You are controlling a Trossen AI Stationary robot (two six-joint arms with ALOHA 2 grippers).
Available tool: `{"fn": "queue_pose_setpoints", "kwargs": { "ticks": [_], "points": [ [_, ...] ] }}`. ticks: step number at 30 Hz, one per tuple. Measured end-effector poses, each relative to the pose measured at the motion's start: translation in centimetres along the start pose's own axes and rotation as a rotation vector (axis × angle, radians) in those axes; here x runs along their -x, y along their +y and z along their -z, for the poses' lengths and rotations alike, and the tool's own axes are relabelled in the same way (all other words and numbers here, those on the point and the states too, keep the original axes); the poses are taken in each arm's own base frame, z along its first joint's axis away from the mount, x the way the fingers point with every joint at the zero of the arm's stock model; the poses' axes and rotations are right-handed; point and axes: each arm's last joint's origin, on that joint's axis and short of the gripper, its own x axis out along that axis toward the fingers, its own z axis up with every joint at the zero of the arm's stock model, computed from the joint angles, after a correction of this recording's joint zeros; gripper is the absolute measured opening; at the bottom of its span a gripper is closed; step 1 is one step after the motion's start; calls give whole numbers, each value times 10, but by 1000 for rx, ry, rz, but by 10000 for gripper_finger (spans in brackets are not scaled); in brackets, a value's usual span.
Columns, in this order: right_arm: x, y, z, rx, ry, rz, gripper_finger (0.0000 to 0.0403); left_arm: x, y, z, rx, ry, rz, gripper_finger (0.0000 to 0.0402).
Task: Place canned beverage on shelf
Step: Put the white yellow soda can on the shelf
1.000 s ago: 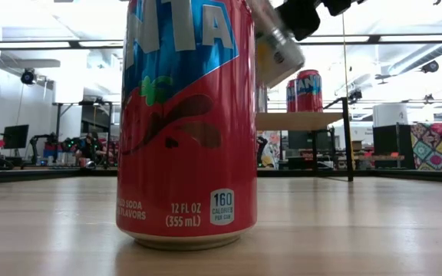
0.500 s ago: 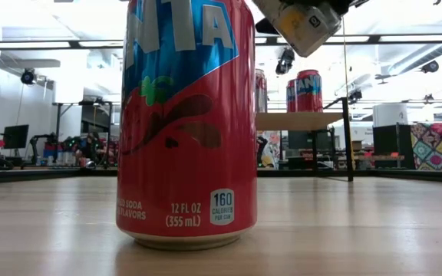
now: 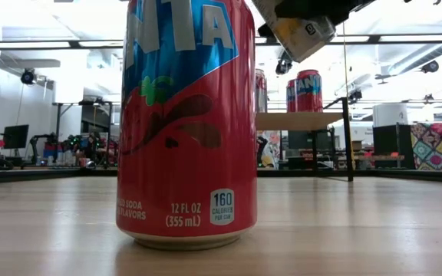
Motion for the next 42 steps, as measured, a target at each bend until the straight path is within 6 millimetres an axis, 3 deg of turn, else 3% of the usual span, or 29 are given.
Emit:
{"fn": "queue_pose_setpoints", "kwargs": {
  "ticks": [8,15,20,26,34,42],
  "points": [
    [25,-5,-7,20,-43,103,231,12,4,-1,-126,-13,-119,287],
    [46,-9,0,0,-162,178,231,21,16,16,-158,-20,-136,288],
    [57,-13,4,-1,-331,212,231,32,24,27,-143,-198,-109,288],
    [56,-20,10,31,-469,281,231,39,32,44,-112,-488,-116,288],
    [44,-28,9,77,-521,335,231,20,50,54,-34,-822,-102,288],
    [33,-34,8,77,-480,383,231,-11,68,48,6,-833,-95,288]
  ]
}}
